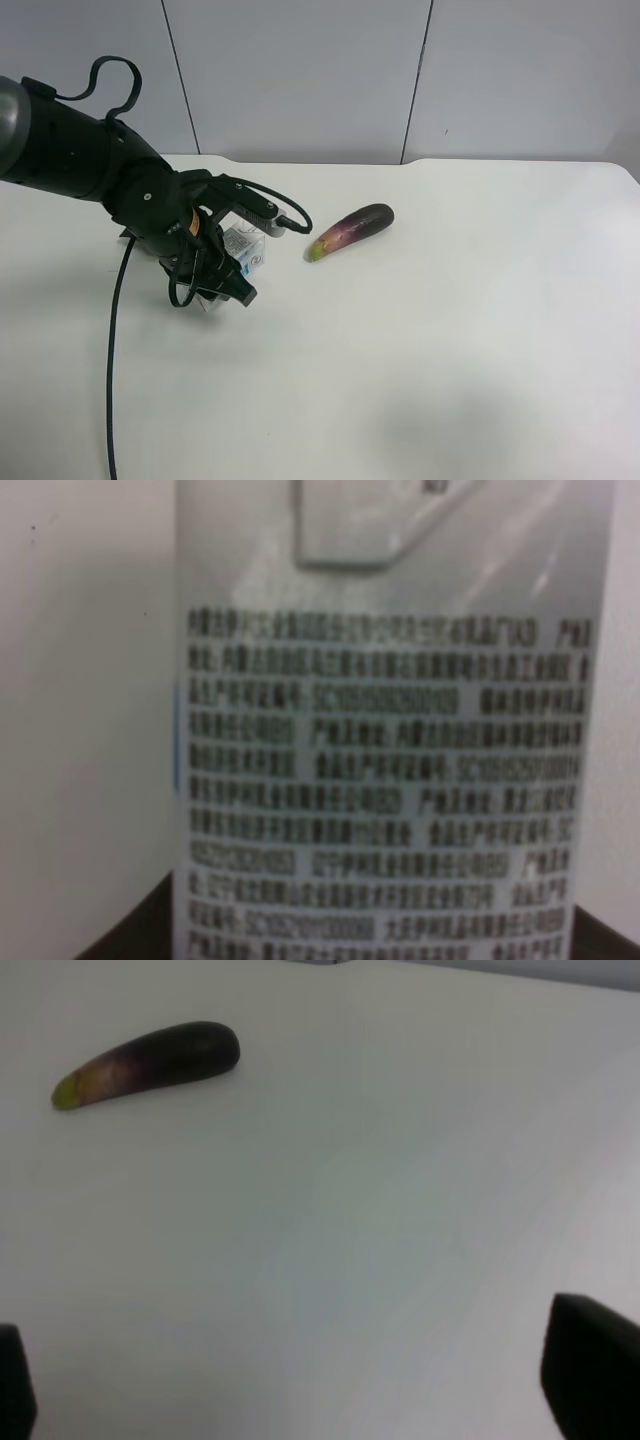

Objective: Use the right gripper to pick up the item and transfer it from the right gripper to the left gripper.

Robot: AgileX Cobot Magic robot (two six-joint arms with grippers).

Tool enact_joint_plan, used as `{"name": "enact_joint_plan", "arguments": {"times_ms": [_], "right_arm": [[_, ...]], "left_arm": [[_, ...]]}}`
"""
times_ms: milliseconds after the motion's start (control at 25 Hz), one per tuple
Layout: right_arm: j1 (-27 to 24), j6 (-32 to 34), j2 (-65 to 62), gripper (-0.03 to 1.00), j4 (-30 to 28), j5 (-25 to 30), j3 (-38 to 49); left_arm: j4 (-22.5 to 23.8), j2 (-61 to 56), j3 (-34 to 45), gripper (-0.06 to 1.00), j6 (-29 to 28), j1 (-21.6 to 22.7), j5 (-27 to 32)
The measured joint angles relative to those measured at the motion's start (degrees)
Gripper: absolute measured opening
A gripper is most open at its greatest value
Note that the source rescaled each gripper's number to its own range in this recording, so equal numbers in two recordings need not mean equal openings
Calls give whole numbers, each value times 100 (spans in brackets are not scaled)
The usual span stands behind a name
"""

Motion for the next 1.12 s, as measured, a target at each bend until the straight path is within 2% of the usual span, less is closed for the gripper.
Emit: {"name": "enact_joint_plan", "arguments": {"times_ms": [40,120,160,240,400,600,760,920,1120], "right_arm": [[0,0,0,100,0,0,0],[0,0,0,100,0,0,0],[0,0,0,100,0,0,0],[0,0,0,100,0,0,0],[0,0,0,100,0,0,0],[0,0,0,100,0,0,0],[0,0,0,100,0,0,0],[0,0,0,100,0,0,0],[0,0,0,100,0,0,0]], "left_arm": [[6,0,0,23,0,0,-21],[12,-6,0,68,0,0,-58],[12,-6,0,82,0,0,-37],[17,-6,0,94,0,0,10],[34,-121,0,99,0,0,201],[34,-800,0,99,0,0,830],[-34,-1687,0,99,0,0,1659],[-289,-2770,0,99,0,0,2441],[-615,-4154,0,99,0,0,2935]]}}
